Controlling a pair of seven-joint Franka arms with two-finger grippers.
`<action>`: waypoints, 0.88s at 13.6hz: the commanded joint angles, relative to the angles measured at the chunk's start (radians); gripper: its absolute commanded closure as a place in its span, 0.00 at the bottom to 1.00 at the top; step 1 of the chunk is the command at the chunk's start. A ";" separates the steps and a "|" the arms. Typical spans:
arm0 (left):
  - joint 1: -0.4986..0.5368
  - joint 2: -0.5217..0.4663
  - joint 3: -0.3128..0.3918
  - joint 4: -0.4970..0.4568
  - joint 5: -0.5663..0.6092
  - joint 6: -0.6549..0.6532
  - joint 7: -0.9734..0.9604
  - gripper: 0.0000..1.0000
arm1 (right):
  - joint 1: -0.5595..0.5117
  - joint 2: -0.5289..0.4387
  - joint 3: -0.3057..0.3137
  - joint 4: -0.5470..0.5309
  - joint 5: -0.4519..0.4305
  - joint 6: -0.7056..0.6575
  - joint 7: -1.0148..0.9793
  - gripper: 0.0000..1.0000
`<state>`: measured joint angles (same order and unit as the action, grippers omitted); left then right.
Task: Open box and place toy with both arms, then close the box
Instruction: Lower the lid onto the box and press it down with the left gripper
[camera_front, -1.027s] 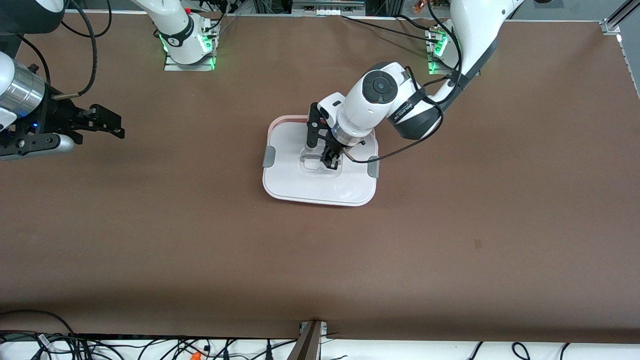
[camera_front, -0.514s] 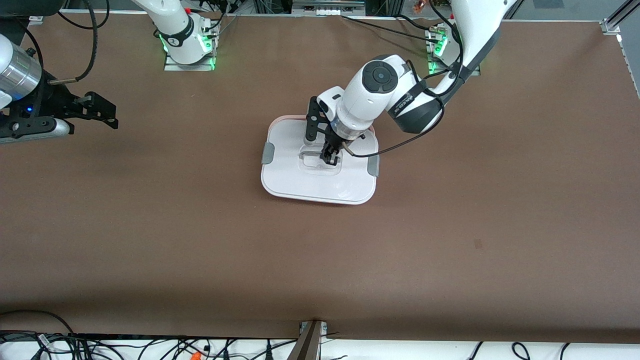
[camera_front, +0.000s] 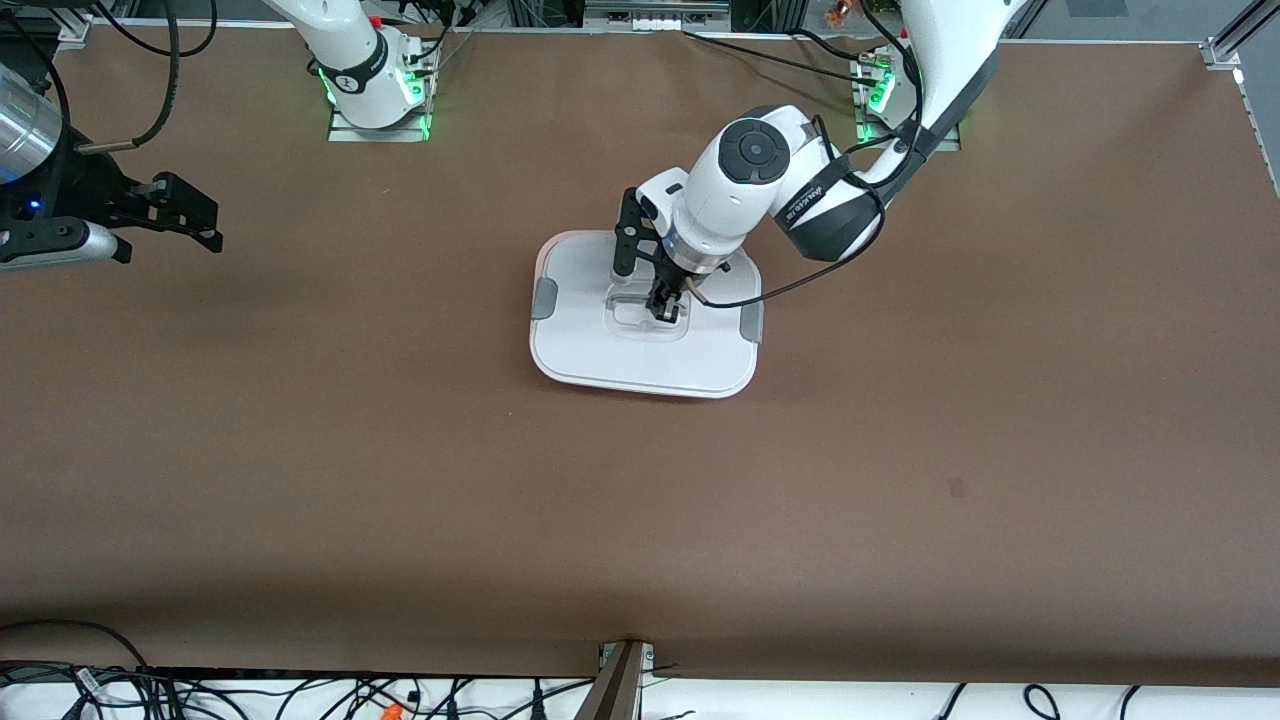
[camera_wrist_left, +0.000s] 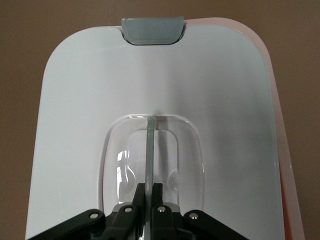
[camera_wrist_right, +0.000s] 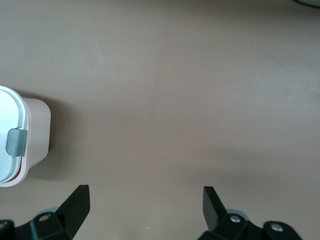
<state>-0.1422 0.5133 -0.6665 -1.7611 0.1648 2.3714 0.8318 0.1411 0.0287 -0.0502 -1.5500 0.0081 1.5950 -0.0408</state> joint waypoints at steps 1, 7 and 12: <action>0.004 -0.032 -0.010 -0.026 0.024 -0.003 -0.008 1.00 | -0.023 0.003 0.021 0.010 -0.010 -0.019 -0.002 0.00; 0.003 -0.030 -0.010 -0.041 0.024 -0.003 -0.008 1.00 | -0.021 0.011 0.024 0.010 -0.010 -0.012 0.007 0.00; 0.001 -0.030 -0.010 -0.057 0.024 0.000 -0.022 1.00 | -0.021 0.011 0.026 0.008 -0.008 -0.007 0.009 0.00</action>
<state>-0.1429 0.5080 -0.6753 -1.7773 0.1648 2.3718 0.8317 0.1399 0.0391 -0.0451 -1.5507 0.0076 1.5908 -0.0410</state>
